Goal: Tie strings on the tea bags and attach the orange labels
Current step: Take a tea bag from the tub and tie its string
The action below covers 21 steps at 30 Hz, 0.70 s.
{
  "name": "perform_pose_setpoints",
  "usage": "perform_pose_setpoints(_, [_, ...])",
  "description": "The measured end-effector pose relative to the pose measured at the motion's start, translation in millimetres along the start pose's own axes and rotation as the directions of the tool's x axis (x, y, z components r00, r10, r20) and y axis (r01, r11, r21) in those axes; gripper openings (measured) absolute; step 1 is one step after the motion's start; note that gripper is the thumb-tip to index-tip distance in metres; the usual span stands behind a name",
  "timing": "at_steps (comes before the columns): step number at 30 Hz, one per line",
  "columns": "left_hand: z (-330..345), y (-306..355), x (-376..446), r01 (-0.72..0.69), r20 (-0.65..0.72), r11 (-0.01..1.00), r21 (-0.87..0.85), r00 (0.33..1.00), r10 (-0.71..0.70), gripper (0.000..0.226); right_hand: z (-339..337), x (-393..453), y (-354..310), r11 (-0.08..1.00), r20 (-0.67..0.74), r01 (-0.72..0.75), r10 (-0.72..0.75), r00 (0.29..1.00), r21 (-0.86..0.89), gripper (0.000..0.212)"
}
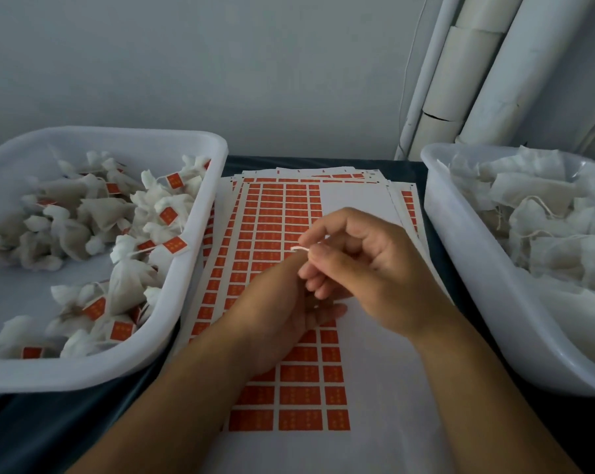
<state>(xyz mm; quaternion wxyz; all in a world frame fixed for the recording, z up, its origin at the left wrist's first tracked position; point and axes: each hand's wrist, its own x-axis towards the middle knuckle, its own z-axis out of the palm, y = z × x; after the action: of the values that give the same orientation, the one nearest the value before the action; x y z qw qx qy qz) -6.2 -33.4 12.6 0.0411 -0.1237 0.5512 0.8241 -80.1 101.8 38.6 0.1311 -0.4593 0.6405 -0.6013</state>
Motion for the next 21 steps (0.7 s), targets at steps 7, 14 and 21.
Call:
perform_pose_setpoints(7, [-12.8, 11.8, -1.2, 0.02, -0.108, 0.97, -0.242, 0.993, -0.048, 0.045, 0.0, -2.5, 13.7, 0.962, 0.101, -0.133, 0.161, 0.982, -0.239, 0.01])
perform_pose_setpoints(14, [-12.7, 16.0, 1.4, -0.036, -0.245, 0.984, -0.174, 0.97, -0.008, 0.049, -7.3, 4.8, 19.9, 0.94, -0.102, -0.283, 0.268, 0.958, -0.191, 0.015])
perform_pose_setpoints(21, [-12.6, 13.2, 1.3, -0.108, -0.228, 0.986, -0.124, 0.971, 0.078, 0.038, -10.5, 8.1, 18.5, 0.748, -0.187, -0.457, 0.597, 0.78, 0.481, 0.022])
